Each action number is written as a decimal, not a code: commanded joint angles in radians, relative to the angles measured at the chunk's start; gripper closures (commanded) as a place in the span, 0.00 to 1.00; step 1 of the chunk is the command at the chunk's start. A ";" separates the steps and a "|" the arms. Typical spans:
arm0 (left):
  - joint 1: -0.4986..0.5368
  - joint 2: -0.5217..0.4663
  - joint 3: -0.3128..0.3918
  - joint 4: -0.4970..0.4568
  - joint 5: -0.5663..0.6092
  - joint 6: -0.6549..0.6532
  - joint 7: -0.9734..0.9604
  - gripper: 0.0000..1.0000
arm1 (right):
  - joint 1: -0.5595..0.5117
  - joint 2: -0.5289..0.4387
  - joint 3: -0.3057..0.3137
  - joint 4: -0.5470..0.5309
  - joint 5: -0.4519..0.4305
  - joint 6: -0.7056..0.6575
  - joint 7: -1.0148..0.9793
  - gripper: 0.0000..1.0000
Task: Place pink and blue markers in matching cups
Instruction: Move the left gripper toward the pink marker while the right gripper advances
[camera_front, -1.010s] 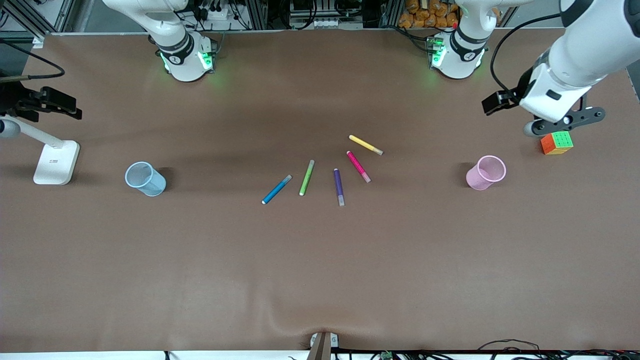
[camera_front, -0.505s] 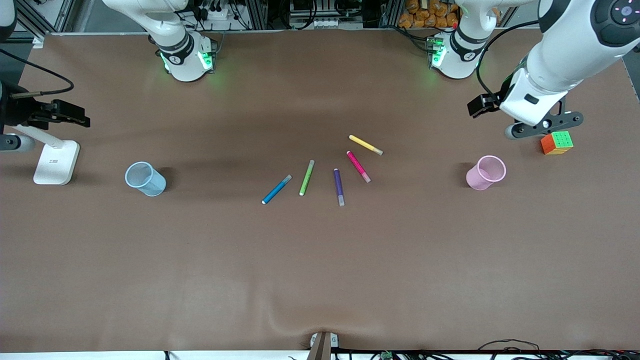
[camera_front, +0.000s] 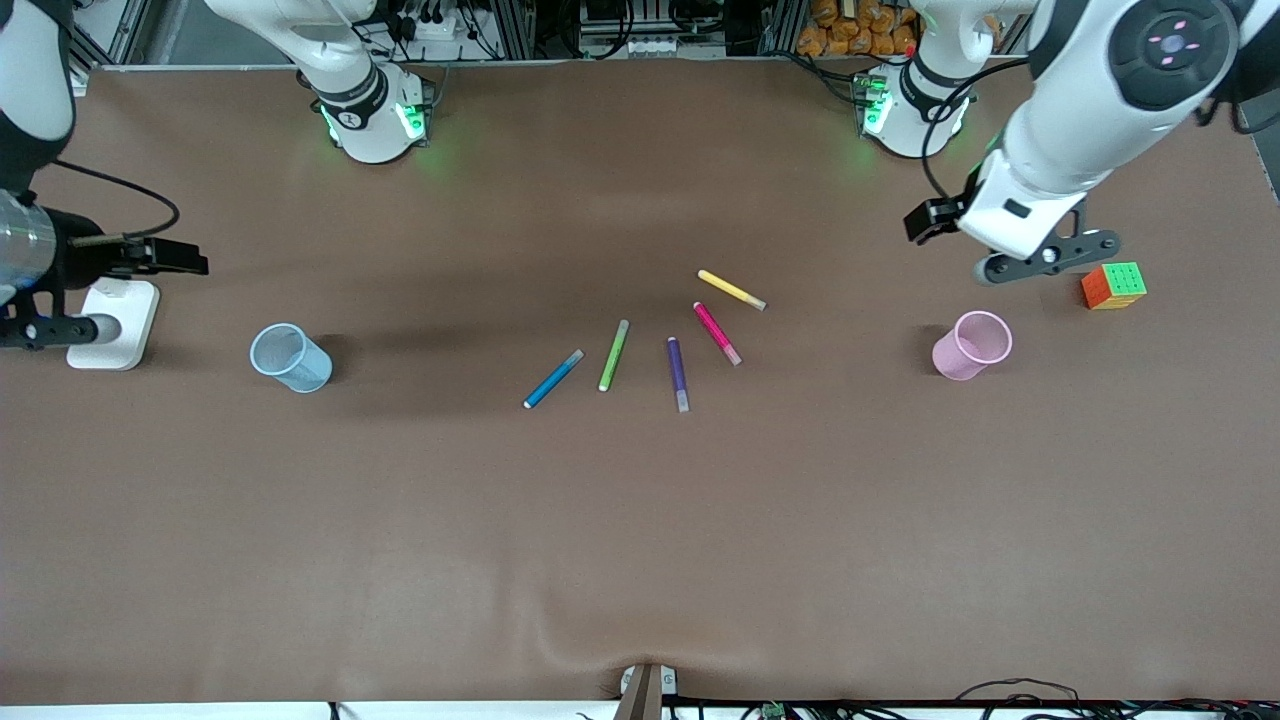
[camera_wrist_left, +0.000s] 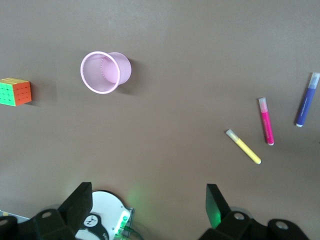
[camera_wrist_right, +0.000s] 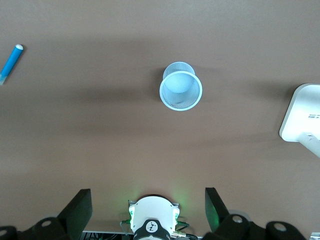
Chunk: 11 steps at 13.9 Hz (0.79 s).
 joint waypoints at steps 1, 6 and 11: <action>0.004 -0.010 -0.027 -0.063 -0.010 0.066 -0.057 0.00 | 0.001 0.016 0.000 0.017 -0.021 -0.022 0.001 0.00; 0.003 -0.008 -0.087 -0.152 -0.010 0.181 -0.181 0.00 | 0.001 0.027 -0.008 0.013 -0.022 -0.077 0.012 0.00; 0.001 0.061 -0.158 -0.163 -0.010 0.244 -0.371 0.00 | 0.031 0.018 -0.005 0.010 -0.005 -0.080 0.208 0.00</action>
